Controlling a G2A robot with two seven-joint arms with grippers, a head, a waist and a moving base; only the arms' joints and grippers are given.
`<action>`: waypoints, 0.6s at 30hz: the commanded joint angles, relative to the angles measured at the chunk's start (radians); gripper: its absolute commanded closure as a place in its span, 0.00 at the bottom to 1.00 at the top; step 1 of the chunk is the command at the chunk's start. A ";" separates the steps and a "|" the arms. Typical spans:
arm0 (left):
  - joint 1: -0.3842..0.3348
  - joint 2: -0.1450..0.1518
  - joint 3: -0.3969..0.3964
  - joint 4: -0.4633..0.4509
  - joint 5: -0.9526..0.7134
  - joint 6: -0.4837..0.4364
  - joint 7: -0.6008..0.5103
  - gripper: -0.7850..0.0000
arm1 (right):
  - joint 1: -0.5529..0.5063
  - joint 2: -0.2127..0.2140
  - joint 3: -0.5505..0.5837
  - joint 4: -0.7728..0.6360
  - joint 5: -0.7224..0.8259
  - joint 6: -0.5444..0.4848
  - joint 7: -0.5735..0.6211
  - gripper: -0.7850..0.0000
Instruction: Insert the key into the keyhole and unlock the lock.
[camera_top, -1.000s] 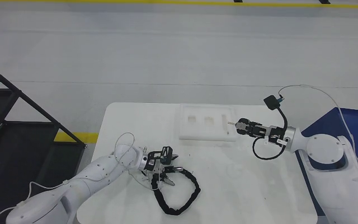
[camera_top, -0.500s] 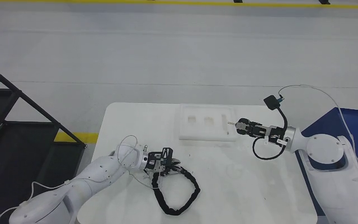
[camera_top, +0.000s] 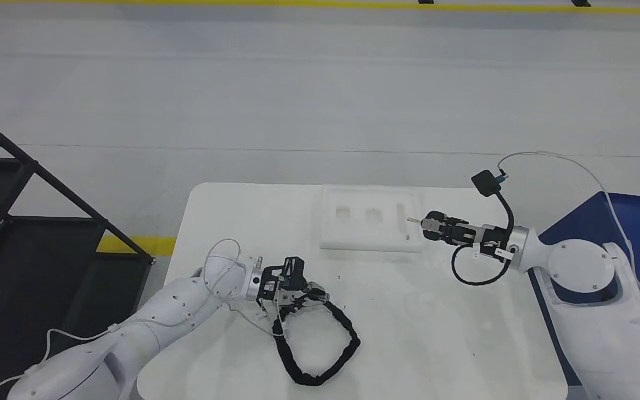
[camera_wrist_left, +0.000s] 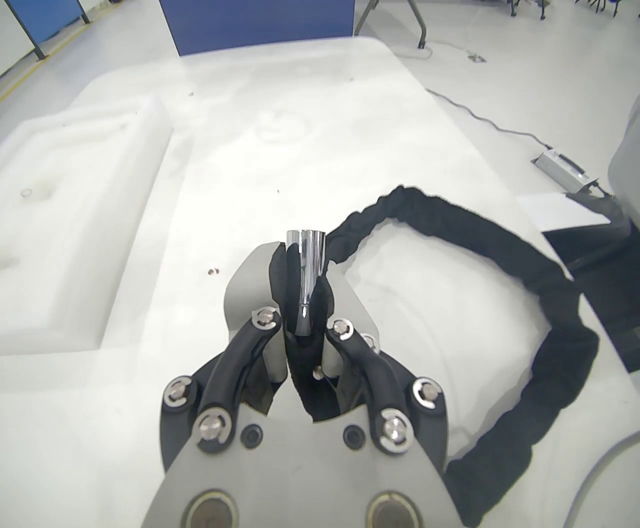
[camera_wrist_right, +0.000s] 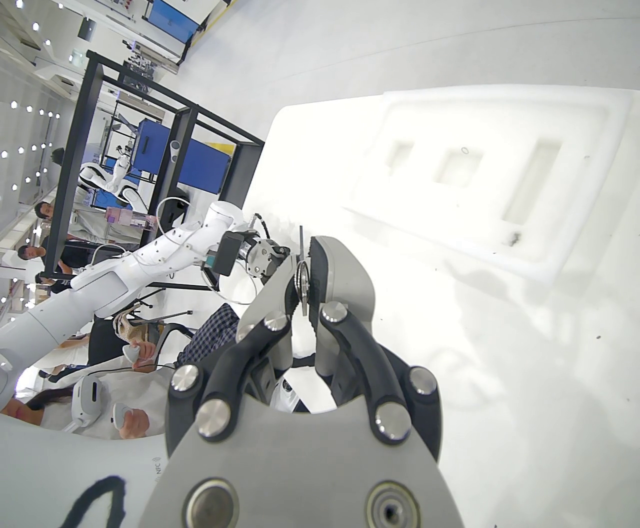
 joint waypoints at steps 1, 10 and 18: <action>0.001 0.009 -0.017 -0.027 -0.011 -0.018 0.009 1.00 | 0.000 0.000 0.000 0.000 0.000 0.000 0.000 1.00; -0.013 0.030 -0.105 -0.185 -0.135 -0.117 -0.033 1.00 | -0.007 0.006 -0.038 -0.065 -0.078 0.049 0.064 1.00; -0.059 -0.006 -0.098 -0.262 -0.242 -0.129 -0.125 1.00 | 0.003 0.020 -0.061 -0.229 -0.086 0.206 0.236 1.00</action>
